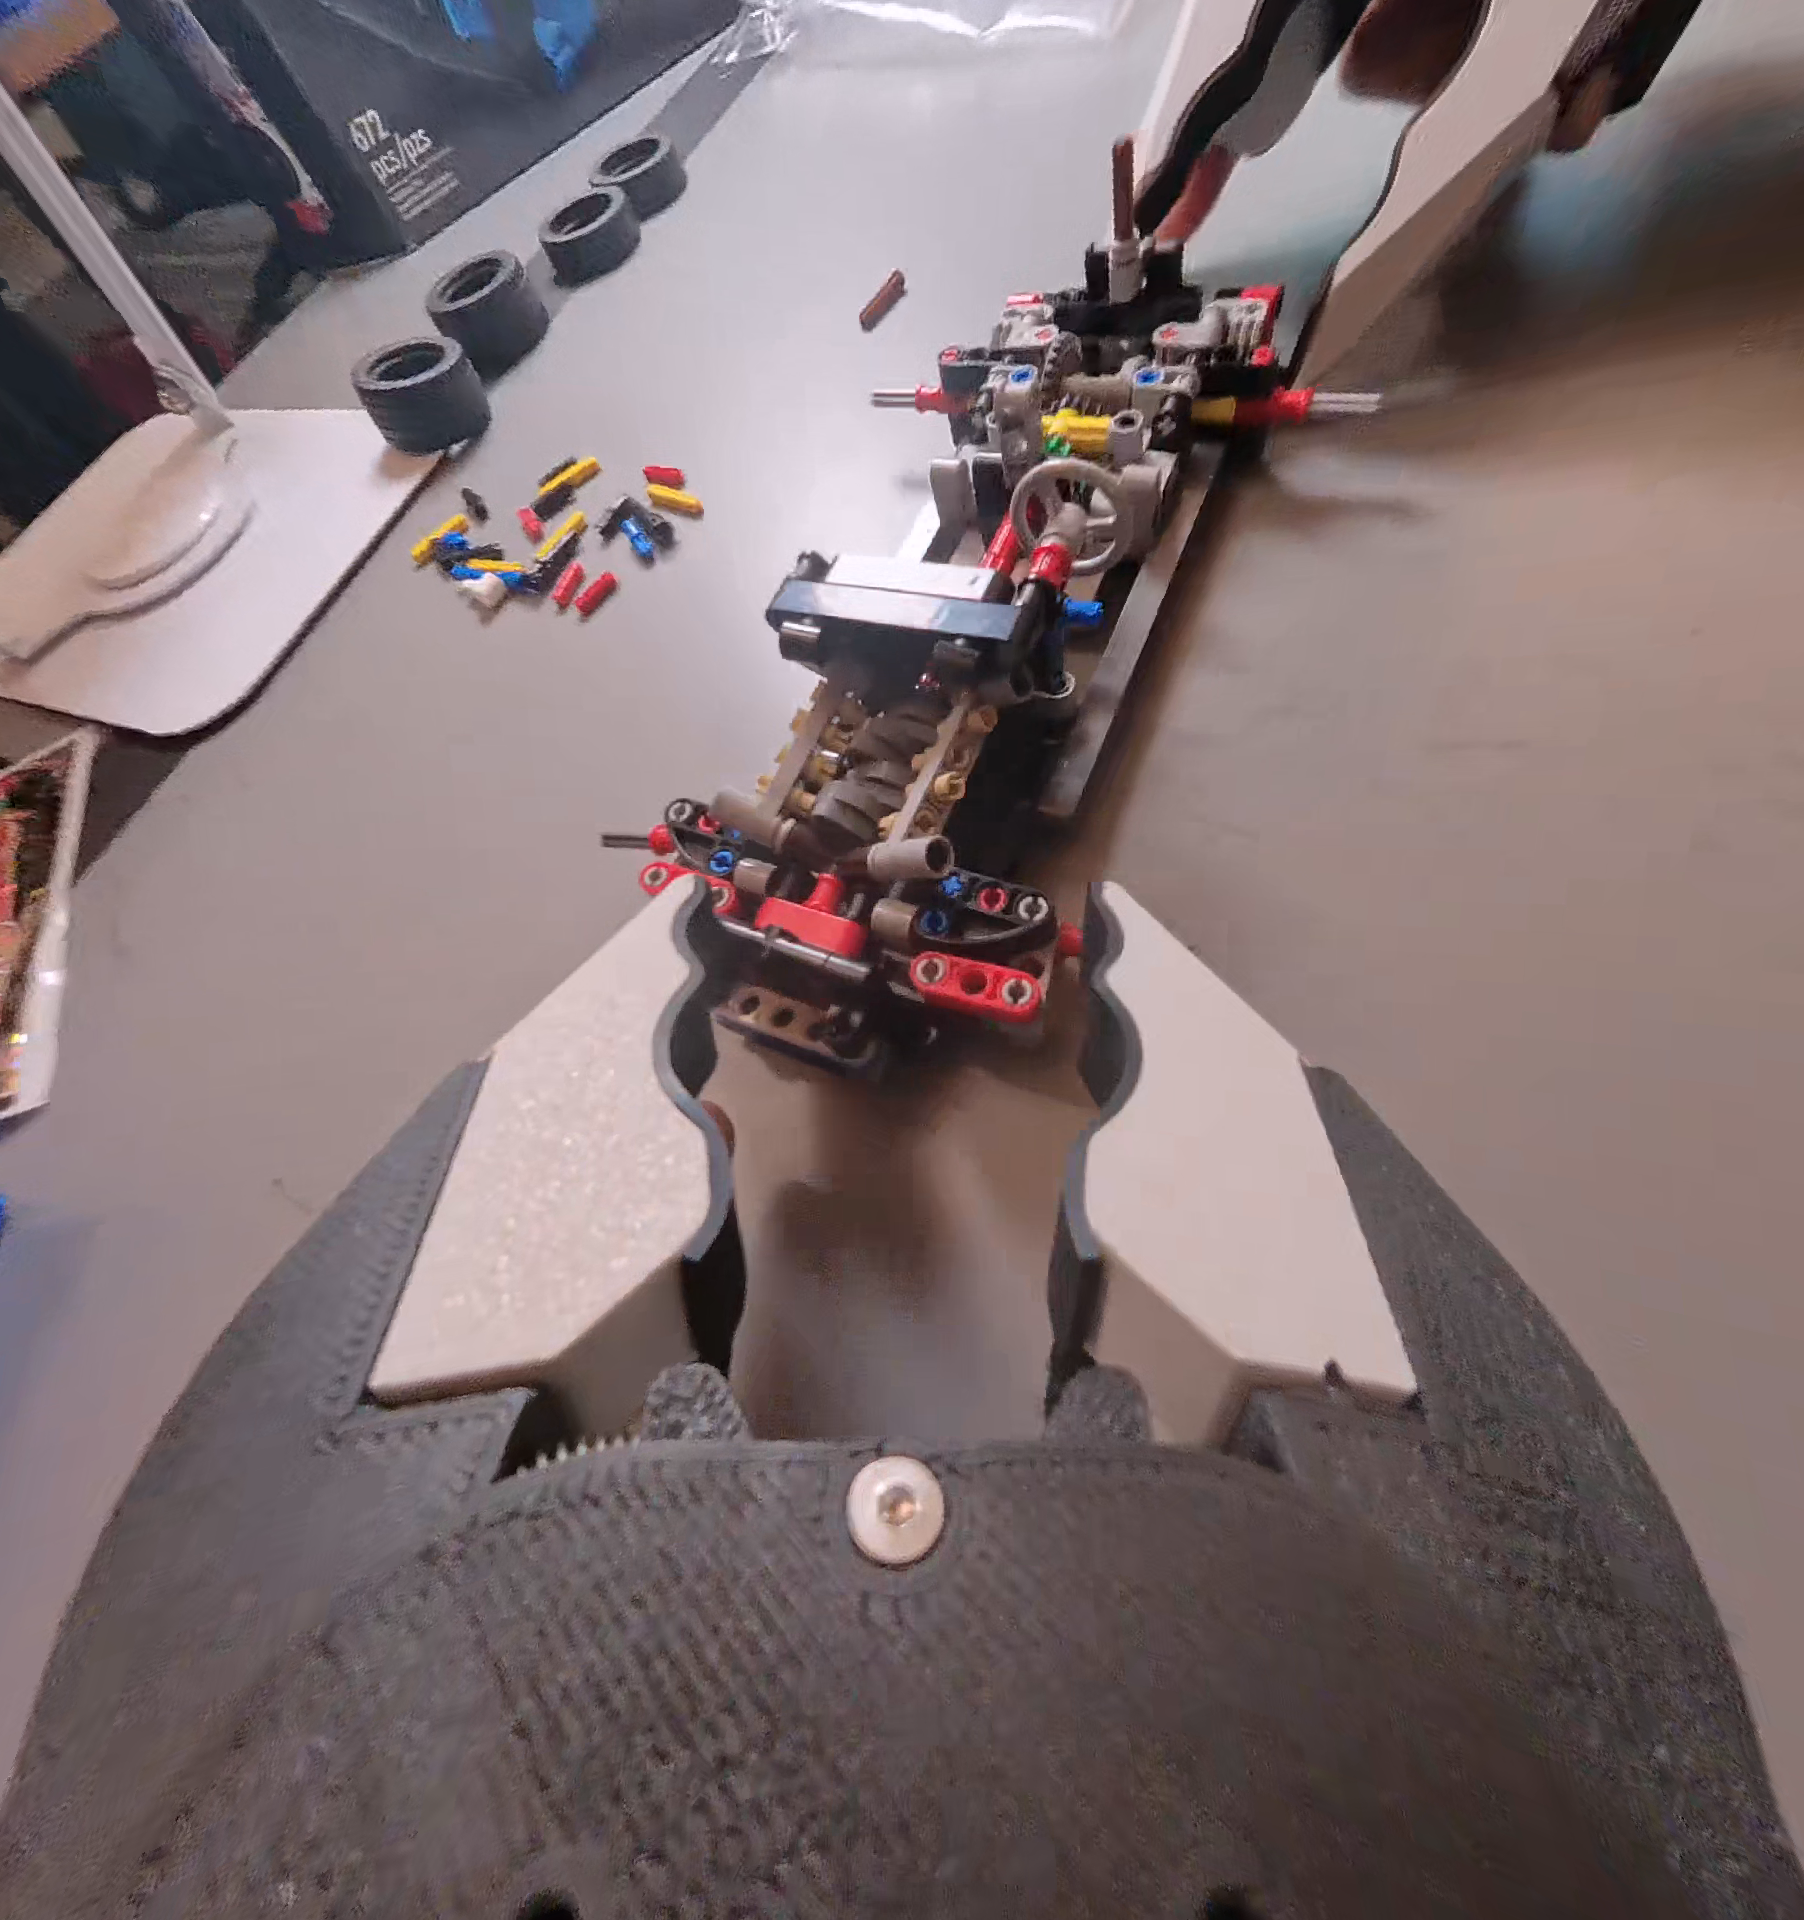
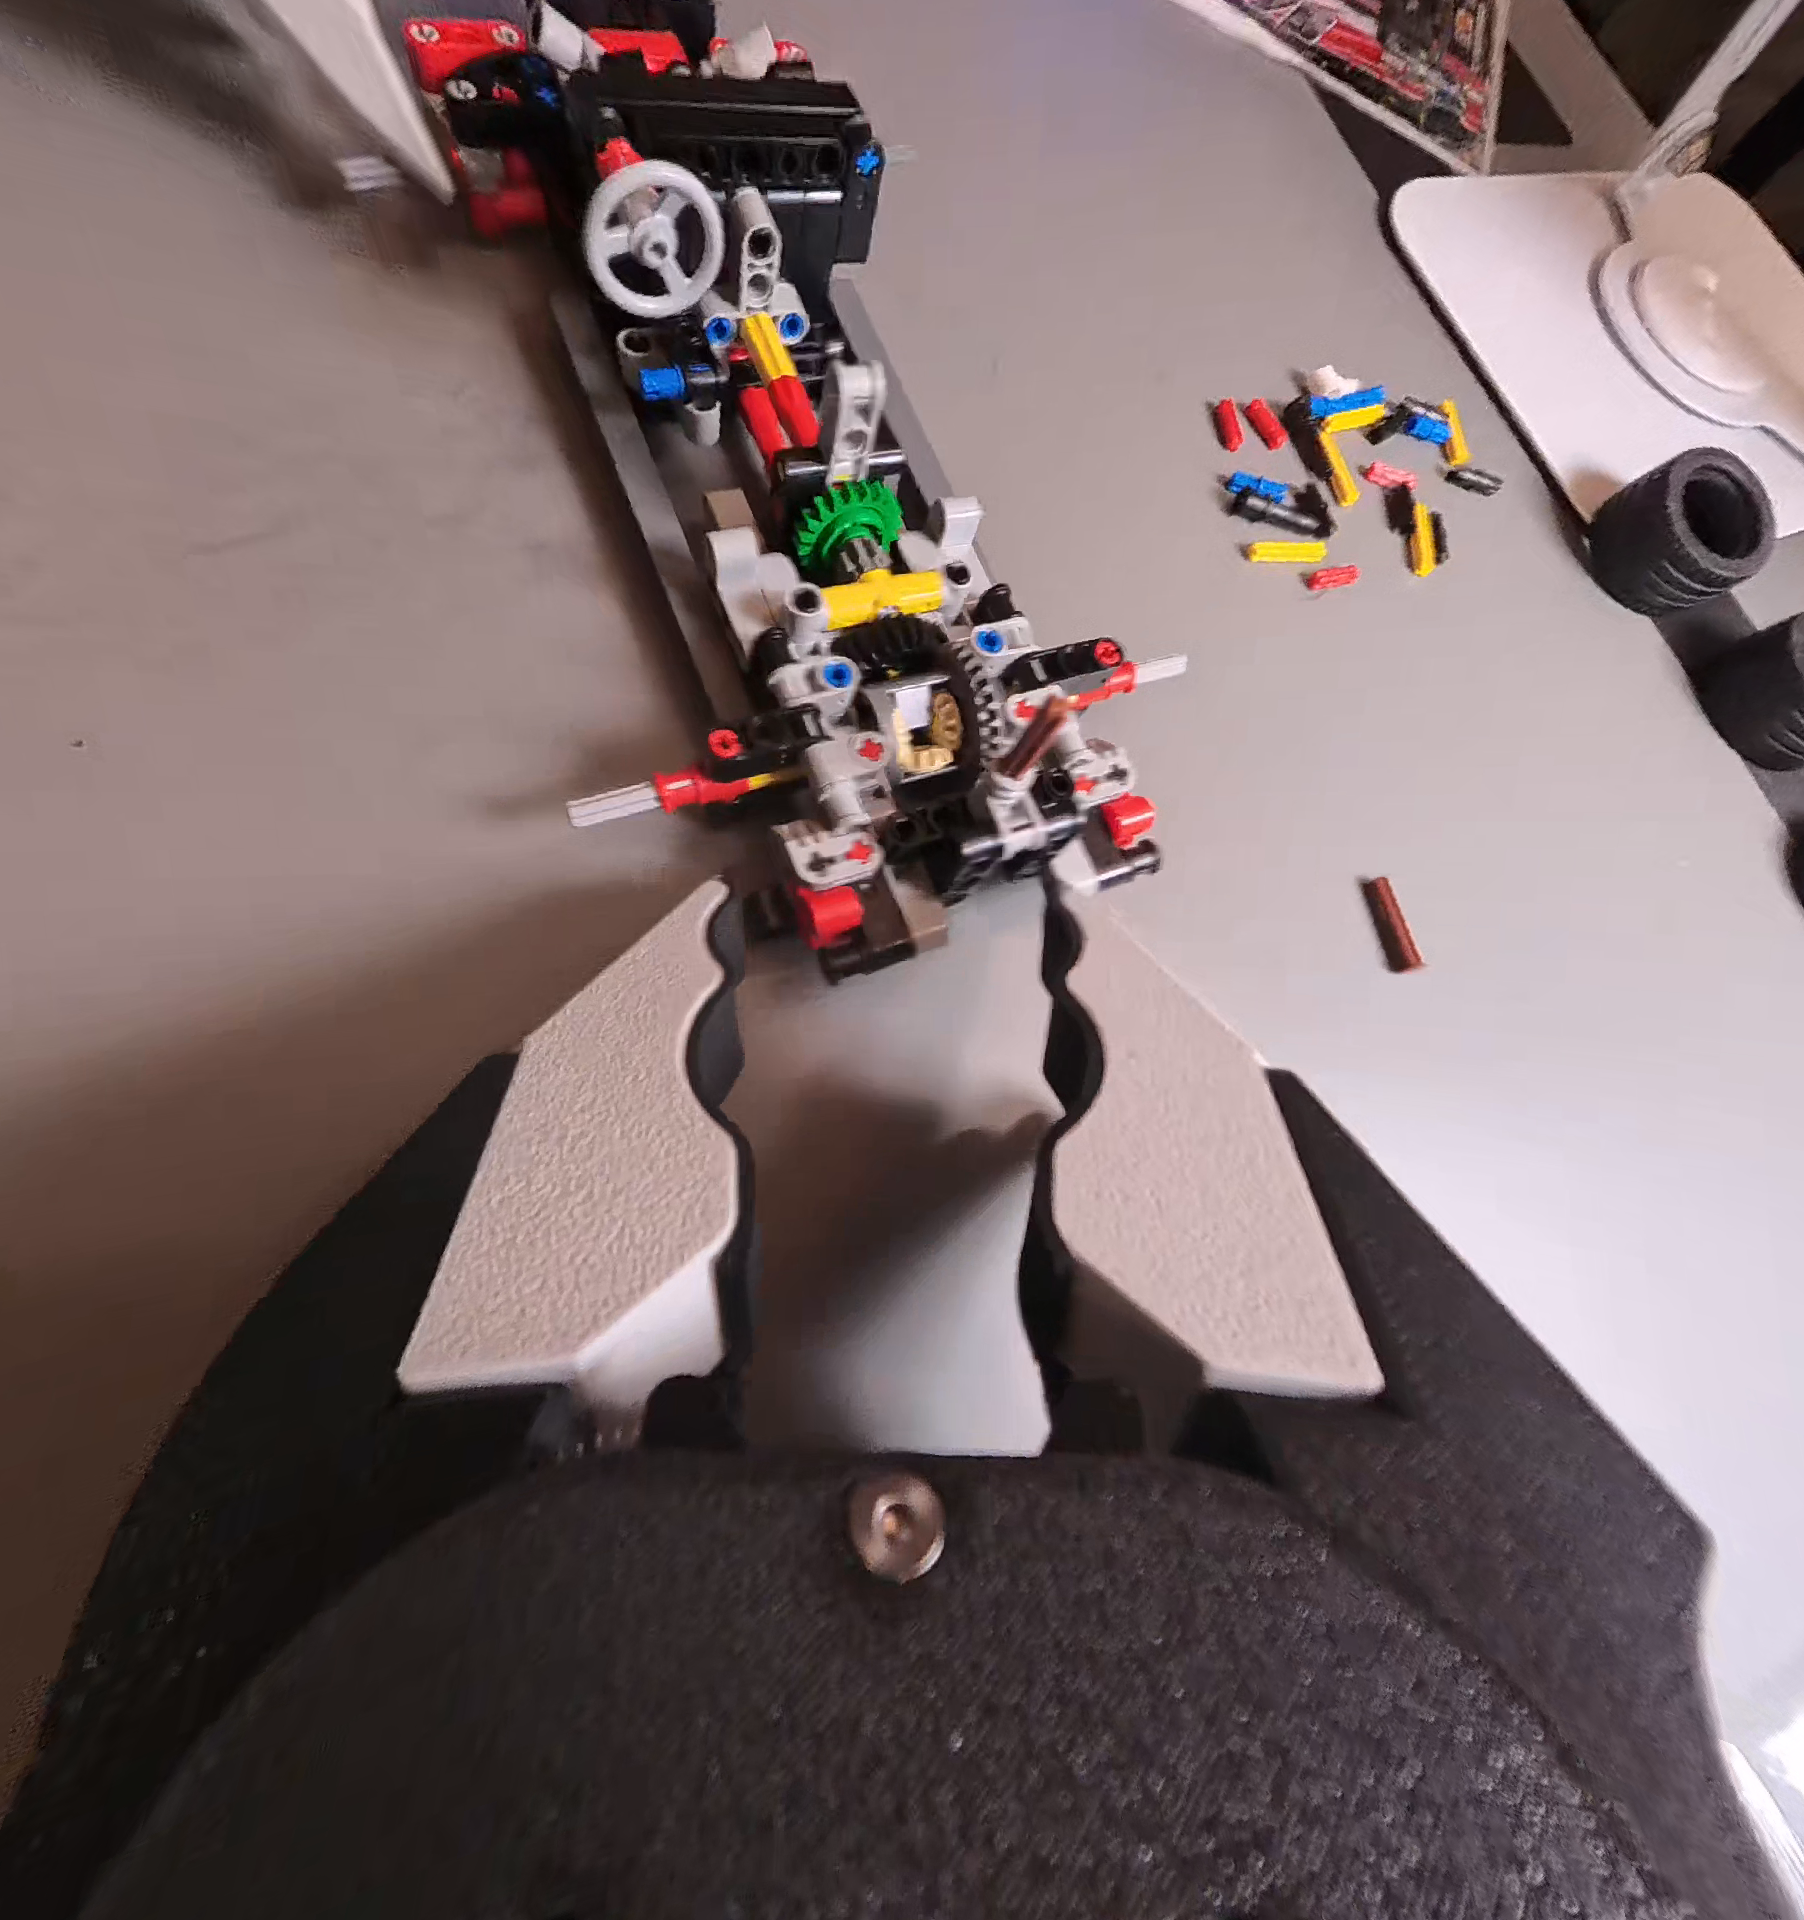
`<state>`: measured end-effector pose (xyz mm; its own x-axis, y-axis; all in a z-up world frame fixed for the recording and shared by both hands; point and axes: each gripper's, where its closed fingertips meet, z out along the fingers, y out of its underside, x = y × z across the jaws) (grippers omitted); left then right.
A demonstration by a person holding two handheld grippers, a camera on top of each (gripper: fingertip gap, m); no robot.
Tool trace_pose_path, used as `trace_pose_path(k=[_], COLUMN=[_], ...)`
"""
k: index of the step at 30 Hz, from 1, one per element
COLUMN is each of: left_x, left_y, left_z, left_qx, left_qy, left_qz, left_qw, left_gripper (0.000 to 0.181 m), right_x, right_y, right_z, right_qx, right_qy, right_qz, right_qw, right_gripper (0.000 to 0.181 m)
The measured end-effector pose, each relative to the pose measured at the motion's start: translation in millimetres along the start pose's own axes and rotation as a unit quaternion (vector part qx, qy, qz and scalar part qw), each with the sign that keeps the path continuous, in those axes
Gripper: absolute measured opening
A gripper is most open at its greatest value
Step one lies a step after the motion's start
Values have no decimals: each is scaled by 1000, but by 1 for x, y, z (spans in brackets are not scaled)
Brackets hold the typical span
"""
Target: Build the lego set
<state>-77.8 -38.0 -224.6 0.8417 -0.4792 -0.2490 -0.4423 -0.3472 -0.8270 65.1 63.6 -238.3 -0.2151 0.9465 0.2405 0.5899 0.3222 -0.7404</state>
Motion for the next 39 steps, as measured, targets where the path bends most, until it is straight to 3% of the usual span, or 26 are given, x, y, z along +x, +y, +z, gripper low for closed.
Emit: trace_pose_path(k=[1, 6, 9, 15, 22, 28, 35, 39], left_x=[-4, -35, -37, -23, -10, 14, 51, 57], left_y=[0, 9, 1, -19, -28, -38, -58, -73], left_z=[0, -9, -18, -15, -14, -10, 1, 7], left_qx=[-1, -16, 18, 58, 84, 90, 105, 119], left_qy=[-13, -98, -96, -90, -77, -64, -66, -109], left_qz=[6, 15, -11, 15, 29, 103, 221, 282], left_qw=[1000, 995, 995, 994, 993, 989, 967, 946], left_gripper=[63, 62, 59, 55, 50, 38, 48, 60], right_x=[-4, -30, -23, -5, -13, -15, -16, -22], right_y=[0, -5, -10, -32, -26, -36, -71, -91], right_z=[1, -6, -15, -11, -4, -11, -30, -33], right_qx=[-12, -25, 4, 83, 65, 74, 146, 172], right_qy=[-3, -26, -23, -18, -36, -36, -41, -44], right_qz=[0, -56, -30, 46, 66, 100, 147, 193], right_qw=[1000, 998, 999, 995, 995, 992, 977, 965], right_gripper=[41, 33, 25, 43, 21, 21, 21, 21])
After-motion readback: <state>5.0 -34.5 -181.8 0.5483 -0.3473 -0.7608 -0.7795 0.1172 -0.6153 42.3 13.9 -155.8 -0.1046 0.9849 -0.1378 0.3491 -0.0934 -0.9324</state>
